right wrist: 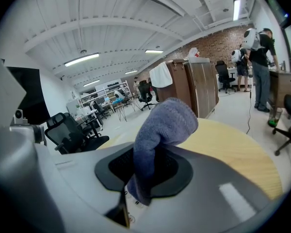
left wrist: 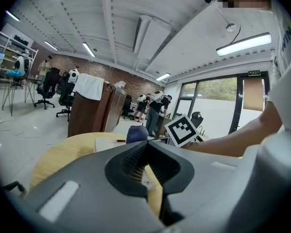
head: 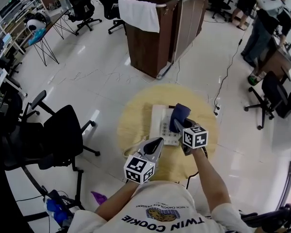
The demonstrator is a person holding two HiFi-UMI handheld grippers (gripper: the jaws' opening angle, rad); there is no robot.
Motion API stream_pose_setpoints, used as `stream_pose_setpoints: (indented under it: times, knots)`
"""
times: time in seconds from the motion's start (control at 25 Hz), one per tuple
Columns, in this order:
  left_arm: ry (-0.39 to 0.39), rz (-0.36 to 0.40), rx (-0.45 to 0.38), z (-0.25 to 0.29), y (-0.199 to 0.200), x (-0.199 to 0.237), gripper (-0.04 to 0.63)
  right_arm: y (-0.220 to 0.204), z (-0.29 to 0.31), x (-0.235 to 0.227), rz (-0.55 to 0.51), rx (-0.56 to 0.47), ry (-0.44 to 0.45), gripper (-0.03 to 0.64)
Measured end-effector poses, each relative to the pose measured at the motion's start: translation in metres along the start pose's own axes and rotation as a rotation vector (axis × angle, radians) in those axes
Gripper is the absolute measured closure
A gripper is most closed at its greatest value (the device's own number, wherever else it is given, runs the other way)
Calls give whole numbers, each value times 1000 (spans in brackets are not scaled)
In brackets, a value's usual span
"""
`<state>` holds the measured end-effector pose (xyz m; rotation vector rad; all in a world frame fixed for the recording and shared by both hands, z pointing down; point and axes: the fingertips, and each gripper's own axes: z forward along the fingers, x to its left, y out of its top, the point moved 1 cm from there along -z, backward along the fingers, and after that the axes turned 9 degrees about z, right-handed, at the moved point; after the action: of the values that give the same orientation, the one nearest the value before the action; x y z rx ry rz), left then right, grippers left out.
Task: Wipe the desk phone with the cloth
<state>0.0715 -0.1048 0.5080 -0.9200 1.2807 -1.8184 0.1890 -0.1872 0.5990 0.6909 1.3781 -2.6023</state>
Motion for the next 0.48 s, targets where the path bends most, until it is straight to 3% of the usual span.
stream_pose_setpoints:
  times: [0.48]
  knots:
    - [-57, 2, 3, -3, -6, -12, 604, -47, -26, 20, 22, 15, -12, 545]
